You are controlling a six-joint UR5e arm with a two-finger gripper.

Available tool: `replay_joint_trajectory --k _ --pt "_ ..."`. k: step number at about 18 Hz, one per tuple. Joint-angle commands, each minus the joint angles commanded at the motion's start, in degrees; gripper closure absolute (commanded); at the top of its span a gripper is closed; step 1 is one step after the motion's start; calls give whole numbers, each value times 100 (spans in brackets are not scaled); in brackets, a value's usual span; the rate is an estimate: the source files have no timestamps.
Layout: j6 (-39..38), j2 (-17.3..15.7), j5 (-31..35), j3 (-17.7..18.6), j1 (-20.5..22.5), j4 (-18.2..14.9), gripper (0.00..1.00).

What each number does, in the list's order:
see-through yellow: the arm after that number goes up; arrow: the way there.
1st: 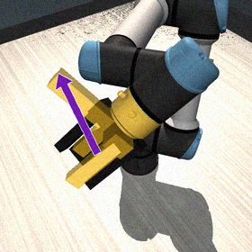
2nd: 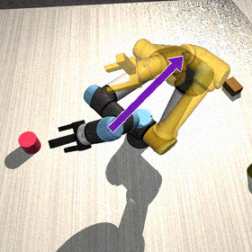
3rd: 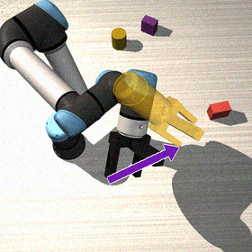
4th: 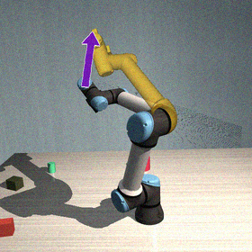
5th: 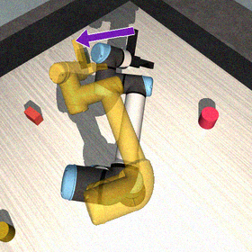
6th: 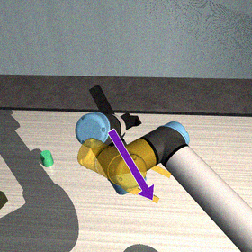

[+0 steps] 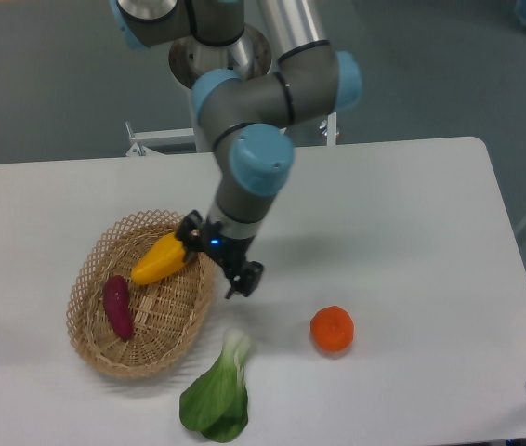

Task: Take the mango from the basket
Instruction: 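Move the open gripper over the basket and lower onto the yellow mango, then close the gripper around the yellow mango in the basket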

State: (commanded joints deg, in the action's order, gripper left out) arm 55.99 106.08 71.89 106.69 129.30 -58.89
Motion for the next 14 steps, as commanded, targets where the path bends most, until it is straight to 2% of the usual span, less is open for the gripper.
replay_joint_trajectory --k 4,10,14 --pt "9 -123 17 300 -237 0 0" --pt "9 8 70 327 -344 9 0" --pt "0 123 448 327 -431 167 0"
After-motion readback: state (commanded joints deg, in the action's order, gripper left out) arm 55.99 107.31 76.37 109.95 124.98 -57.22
